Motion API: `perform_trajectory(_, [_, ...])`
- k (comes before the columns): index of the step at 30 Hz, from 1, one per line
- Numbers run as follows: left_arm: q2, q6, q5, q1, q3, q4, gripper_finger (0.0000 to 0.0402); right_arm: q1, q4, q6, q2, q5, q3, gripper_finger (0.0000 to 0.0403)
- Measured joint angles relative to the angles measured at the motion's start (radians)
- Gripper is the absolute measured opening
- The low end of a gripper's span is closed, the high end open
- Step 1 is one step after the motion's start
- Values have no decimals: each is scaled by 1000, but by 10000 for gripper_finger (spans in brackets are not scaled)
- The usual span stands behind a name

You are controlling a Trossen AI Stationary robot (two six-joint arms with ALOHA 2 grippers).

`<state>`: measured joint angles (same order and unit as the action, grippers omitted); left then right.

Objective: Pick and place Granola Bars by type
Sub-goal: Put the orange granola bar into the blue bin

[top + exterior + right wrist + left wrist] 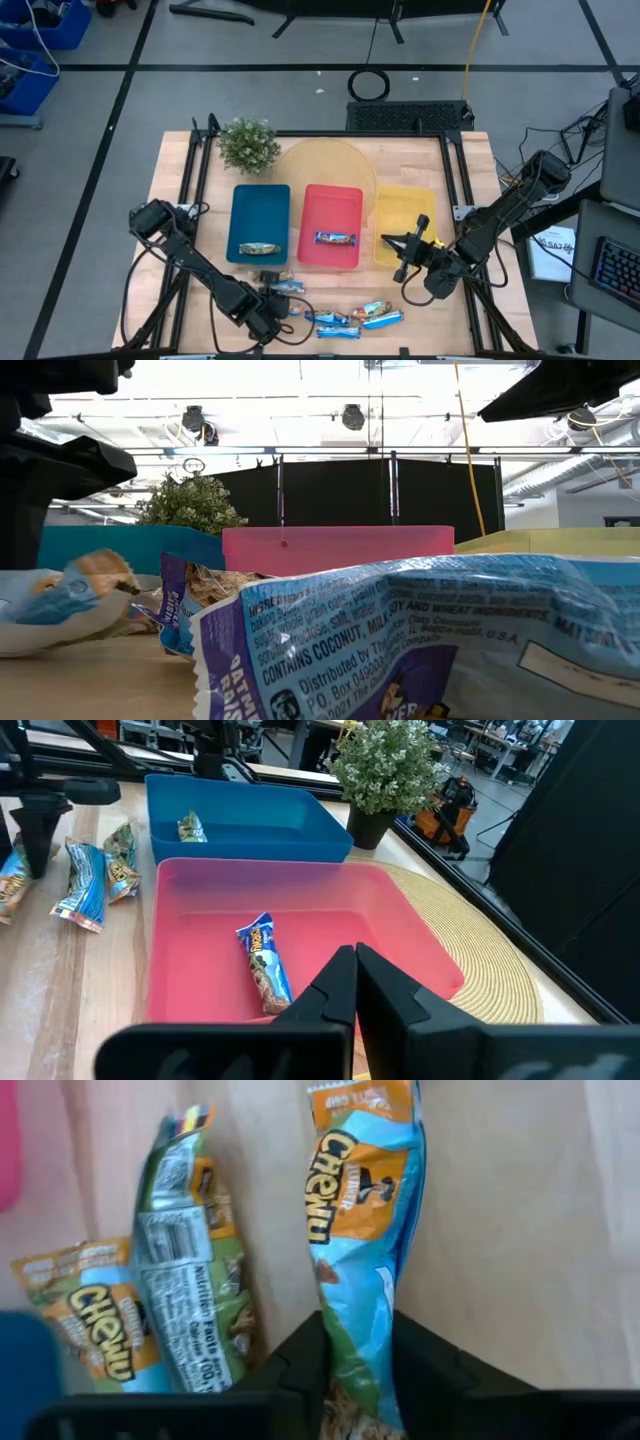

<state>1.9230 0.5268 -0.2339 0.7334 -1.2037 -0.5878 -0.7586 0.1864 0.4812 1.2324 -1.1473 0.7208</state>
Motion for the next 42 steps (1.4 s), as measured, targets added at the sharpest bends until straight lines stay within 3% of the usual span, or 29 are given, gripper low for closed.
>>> perform_trajectory(6, [-14,-58,7,7,0,20,45,0,0,0,0,0,0,0])
perform_trajectory(13, [-123,-65,-25,32,0,-6,47,0,0,0,0,0,0,0])
perform_trajectory(18, [-276,-69,-172,64,0,-111,49,0,0,0,0,0,0,0])
perform_trajectory(23, [-447,6,-448,76,3,-388,50,0,1,0,0,0,0,0])
perform_trajectory(25, [-501,67,-506,49,25,-487,50,0,1,0,0,0,0,0])
perform_trajectory(30, [-581,116,-431,-67,176,-482,36,0,1,0,0,0,0,0])
perform_trajectory(37, [-580,46,-251,-172,448,-173,31,0,1,0,0,0,0,0])
perform_trajectory(42, [-580,4,-200,-210,514,-64,34,0,1,0,0,0,0,0])
